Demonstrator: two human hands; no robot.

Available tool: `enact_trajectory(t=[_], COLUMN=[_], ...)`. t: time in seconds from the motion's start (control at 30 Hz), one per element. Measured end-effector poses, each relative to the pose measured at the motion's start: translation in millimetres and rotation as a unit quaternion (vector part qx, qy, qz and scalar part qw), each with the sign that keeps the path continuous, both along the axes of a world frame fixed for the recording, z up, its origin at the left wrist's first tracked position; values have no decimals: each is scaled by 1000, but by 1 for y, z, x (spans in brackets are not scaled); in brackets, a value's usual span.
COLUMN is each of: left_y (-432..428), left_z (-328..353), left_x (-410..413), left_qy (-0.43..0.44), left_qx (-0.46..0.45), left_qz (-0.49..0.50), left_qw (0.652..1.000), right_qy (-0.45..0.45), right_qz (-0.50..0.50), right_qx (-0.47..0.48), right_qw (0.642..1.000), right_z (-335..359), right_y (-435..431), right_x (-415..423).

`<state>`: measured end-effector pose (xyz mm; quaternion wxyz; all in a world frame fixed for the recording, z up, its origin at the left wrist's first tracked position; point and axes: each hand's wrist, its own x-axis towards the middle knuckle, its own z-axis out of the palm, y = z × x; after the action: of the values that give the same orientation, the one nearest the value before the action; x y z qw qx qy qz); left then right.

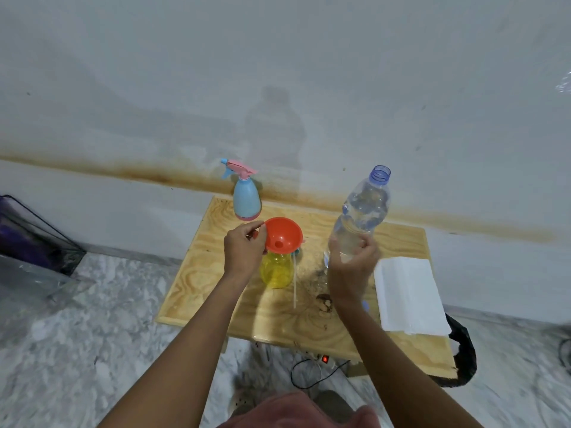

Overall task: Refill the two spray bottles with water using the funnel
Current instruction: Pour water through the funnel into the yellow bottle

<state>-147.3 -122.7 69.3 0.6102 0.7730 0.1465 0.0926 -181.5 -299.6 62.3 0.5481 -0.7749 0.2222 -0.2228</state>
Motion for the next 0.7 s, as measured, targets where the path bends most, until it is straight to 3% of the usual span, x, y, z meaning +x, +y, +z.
enact_trajectory(t=[0.1,0.17,0.5,0.7], left_y=[1,1,21,13], left_z=[-2,-1,-18,-46], left_x=[1,1,-9,-8], left_qy=[1,-3,26,60], left_qx=[-2,0,-67,52], left_qz=[-3,-7,-56,-205], left_qw=[1000,1000,996,976], right_qy=[97,147,171,133], right_qz=[151,201,185,190], right_qx=[43,64,31,7], right_qw=[983,966,967,973], right_z=[7,12,26,27], right_y=[17,24,27,26], right_x=[5,15,29,27])
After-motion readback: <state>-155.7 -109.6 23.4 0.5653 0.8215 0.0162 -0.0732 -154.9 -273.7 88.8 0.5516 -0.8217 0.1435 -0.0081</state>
